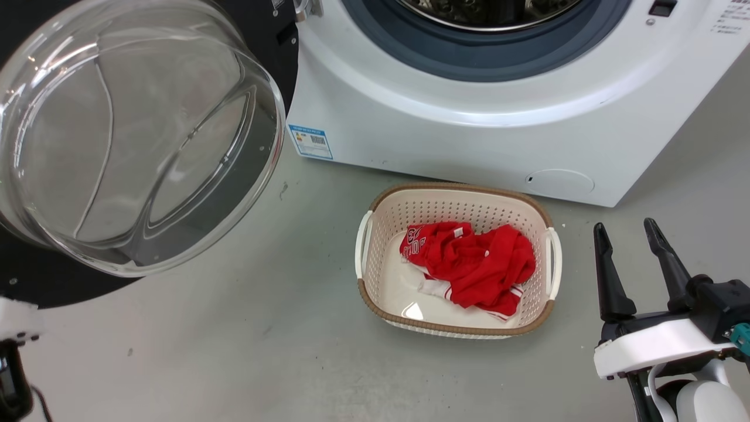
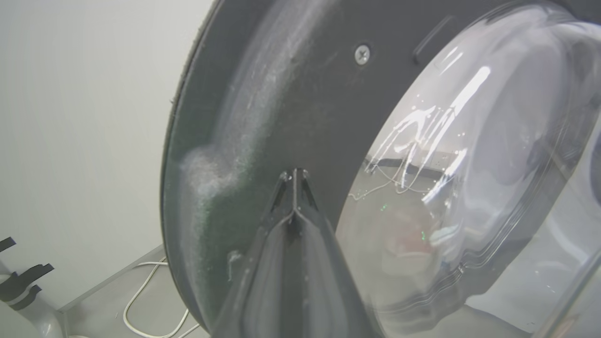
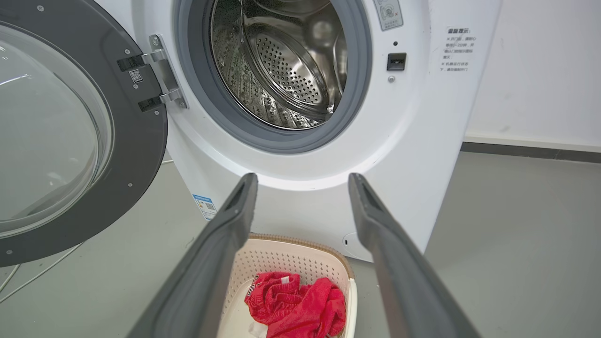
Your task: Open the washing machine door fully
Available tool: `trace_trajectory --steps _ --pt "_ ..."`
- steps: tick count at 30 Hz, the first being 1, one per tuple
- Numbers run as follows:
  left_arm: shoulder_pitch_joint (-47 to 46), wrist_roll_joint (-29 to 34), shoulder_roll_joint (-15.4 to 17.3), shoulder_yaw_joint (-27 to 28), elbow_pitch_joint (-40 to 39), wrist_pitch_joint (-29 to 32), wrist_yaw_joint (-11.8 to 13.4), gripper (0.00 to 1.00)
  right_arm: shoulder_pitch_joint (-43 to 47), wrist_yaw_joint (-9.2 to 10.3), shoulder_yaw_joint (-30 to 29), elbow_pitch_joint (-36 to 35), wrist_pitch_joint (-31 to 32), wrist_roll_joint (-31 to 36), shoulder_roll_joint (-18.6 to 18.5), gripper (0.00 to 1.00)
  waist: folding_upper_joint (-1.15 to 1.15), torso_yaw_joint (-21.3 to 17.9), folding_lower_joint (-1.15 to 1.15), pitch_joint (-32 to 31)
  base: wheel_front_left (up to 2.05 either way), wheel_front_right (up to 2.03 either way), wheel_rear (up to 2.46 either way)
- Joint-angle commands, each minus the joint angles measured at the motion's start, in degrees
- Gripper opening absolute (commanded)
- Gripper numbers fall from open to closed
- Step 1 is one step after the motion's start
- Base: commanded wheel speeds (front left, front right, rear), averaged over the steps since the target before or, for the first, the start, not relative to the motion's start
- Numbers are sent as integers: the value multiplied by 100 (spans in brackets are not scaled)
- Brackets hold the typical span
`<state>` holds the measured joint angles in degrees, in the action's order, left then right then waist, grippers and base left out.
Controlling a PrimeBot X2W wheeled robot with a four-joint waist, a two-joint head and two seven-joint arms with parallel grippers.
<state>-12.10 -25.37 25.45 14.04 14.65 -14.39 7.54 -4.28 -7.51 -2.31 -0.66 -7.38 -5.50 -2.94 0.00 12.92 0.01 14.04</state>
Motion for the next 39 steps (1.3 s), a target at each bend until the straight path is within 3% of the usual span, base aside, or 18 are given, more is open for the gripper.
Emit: trace_trajectory --steps 1,10,17,21,22,24,25,26,34,39 --pt "136 39 5 65 -65 -42 48 0 -5 4 -1 22 -35 -39 13 100 0 -37 -1 -68 0 0 0" --pt "1090 320 -433 -16 -1074 -71 290 0 113 4 53 181 -93 -98 13 100 0 -120 -1 -423 0 0 0" --pt "1644 544 -882 -553 -1553 -43 345 0 192 4 130 332 -119 -144 13 100 0 -257 -1 -679 0 0 0" --pt "1654 727 -957 -899 -1588 -32 288 0 197 4 212 409 -118 -159 14 100 0 -383 -1 -798 0 0 0" --pt "1620 751 -968 -961 -1574 -34 264 10 198 4 228 422 -119 -156 14 100 0 -422 -1 -828 0 0 0" --pt "1558 828 -933 -1083 -1547 -11 214 47 196 4 254 454 -125 -147 13 100 0 -519 -1 -891 0 0 0" --pt "1522 846 -932 -1124 -1532 -3 204 88 201 4 254 459 -131 -150 13 100 0 -565 -1 -919 0 0 0" --pt "1495 871 -930 -1173 -1521 13 185 100 207 4 258 461 -133 -142 13 100 0 -613 -1 -942 0 0 0" --pt "1104 941 -1057 -1554 -1392 28 30 100 225 4 240 488 -143 -112 13 100 0 -994 -1 -1072 0 0 0" --pt "779 873 -1236 -1739 -1290 -52 -208 100 168 4 191 420 -129 -69 13 100 0 -1208 -1 -1090 0 0 0"
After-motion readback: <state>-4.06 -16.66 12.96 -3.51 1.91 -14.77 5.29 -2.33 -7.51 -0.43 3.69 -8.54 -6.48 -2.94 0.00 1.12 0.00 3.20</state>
